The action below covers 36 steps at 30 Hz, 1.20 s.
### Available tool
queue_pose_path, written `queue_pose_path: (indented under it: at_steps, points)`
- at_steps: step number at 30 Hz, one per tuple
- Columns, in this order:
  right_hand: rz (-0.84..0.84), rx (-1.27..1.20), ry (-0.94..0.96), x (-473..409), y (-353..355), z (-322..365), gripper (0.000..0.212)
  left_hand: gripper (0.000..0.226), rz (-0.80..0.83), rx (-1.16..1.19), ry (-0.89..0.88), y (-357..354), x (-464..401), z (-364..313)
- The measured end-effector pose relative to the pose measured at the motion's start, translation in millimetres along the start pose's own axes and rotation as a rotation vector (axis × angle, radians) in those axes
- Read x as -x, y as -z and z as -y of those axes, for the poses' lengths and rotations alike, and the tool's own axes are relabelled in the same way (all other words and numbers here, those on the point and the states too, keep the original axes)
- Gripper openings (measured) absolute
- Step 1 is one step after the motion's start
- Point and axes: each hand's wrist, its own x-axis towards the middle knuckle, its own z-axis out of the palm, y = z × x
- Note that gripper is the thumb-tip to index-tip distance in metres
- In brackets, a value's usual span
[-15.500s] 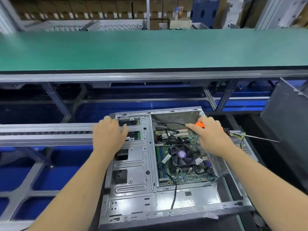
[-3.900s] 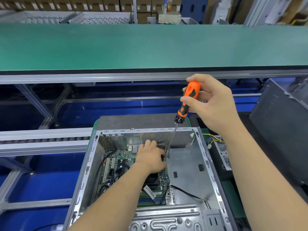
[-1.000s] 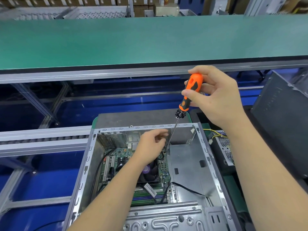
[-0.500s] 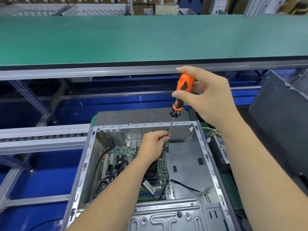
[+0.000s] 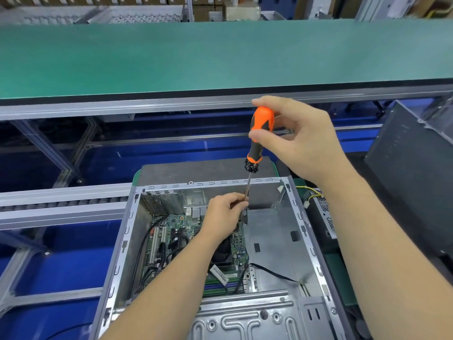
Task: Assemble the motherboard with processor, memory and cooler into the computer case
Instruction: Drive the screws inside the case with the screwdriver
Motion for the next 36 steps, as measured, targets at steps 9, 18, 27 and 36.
queue_pose_path:
  at_steps: [9,18,27,36]
  points:
    - [0.045,0.006,-0.022,-2,3,2,0.036,0.022,0.069,-0.047,-0.058,0,-1,3]
    - [0.049,0.147,-0.044,-12,2,6,0.041,0.014,0.061,0.021,0.011,0,-2,6]
    - [0.088,0.171,-0.017,-15,0,12,0.037,0.02,0.116,-0.057,-0.058,3,-4,10]
    - [0.13,0.321,-0.012,-17,-8,12,0.028,0.013,0.114,-0.047,-0.034,-5,-4,7]
